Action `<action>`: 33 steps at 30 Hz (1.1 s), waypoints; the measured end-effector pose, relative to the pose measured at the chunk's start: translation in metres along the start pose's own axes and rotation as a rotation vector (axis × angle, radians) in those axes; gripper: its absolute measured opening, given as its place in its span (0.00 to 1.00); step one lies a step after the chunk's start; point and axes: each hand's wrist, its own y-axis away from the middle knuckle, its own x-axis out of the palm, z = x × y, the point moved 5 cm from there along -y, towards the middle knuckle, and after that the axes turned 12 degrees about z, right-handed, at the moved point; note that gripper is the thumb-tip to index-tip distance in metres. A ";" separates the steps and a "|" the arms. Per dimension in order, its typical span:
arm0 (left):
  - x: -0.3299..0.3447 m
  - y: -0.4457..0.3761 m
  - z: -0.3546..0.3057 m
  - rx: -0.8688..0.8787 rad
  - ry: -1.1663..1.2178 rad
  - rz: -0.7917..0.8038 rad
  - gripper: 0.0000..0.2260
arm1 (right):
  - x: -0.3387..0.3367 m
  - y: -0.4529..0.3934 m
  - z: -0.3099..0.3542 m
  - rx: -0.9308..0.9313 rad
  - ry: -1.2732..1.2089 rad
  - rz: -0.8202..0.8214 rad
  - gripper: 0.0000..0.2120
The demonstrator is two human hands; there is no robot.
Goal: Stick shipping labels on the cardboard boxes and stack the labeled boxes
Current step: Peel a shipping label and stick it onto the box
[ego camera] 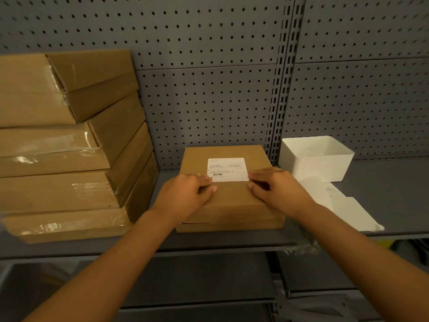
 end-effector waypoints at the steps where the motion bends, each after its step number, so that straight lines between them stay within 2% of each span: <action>1: -0.005 -0.002 -0.002 -0.013 -0.009 -0.029 0.17 | -0.003 0.001 -0.004 0.014 -0.012 -0.033 0.17; 4: -0.012 -0.013 -0.012 -0.021 0.005 -0.099 0.15 | -0.006 -0.004 0.002 0.028 -0.017 -0.064 0.14; 9: 0.002 -0.024 -0.005 -0.016 0.025 0.017 0.18 | 0.007 -0.016 0.013 -0.008 0.003 0.122 0.22; 15: -0.003 -0.031 0.004 -0.005 0.056 -0.031 0.17 | -0.003 -0.029 0.004 0.076 0.031 0.022 0.14; 21: 0.006 -0.052 -0.003 -0.025 0.010 0.124 0.23 | 0.018 -0.063 0.029 0.022 0.103 0.129 0.26; 27: 0.006 -0.063 0.003 -0.034 -0.064 0.203 0.22 | 0.025 -0.064 0.018 0.043 0.093 0.123 0.26; 33: 0.003 -0.065 0.007 -0.080 -0.150 0.093 0.18 | 0.014 -0.065 0.003 0.125 0.145 0.133 0.28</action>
